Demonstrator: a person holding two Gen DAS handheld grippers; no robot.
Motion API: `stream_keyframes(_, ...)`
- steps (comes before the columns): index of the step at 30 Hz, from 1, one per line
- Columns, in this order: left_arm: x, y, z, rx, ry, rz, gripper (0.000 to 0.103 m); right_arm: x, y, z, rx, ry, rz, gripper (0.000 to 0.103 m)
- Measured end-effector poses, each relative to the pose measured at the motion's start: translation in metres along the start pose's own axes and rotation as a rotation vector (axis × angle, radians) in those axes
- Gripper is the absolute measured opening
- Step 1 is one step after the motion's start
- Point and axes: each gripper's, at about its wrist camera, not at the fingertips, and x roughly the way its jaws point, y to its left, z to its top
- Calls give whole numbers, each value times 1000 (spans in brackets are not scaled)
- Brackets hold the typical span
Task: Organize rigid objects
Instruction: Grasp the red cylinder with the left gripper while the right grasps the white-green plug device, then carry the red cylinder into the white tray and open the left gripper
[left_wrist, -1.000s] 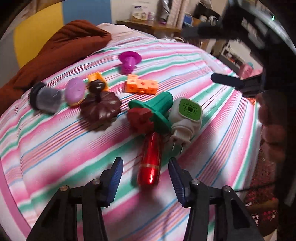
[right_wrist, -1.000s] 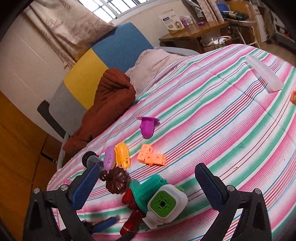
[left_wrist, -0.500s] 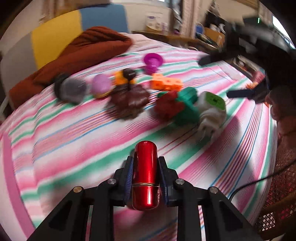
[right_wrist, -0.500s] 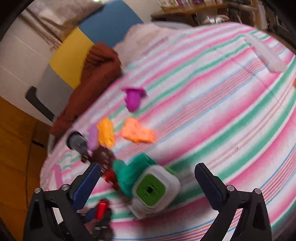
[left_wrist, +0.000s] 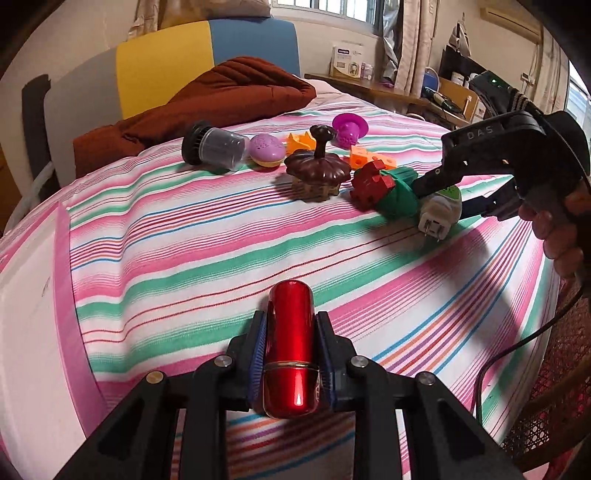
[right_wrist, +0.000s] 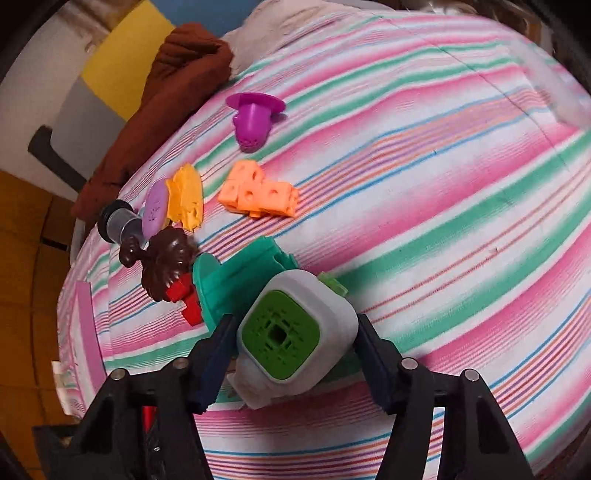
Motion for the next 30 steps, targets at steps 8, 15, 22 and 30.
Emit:
stream_keyframes(8,-3,0,-3,-11,-11,9,25,5,1,0,-46,-2,-32,58)
stream_keyframes(15,-22,7,-3,-62,-22,-30,25,3,-5,3,-34,-9,-22,57)
stream_keyframes(22,-78,42,5,-162,-106,-24,25,3,1,-1,-71,-21,-55,56)
stream_keyframes(30,-107,171,12,-367,-113,206,25,4,9,0,-160,-36,-121,56)
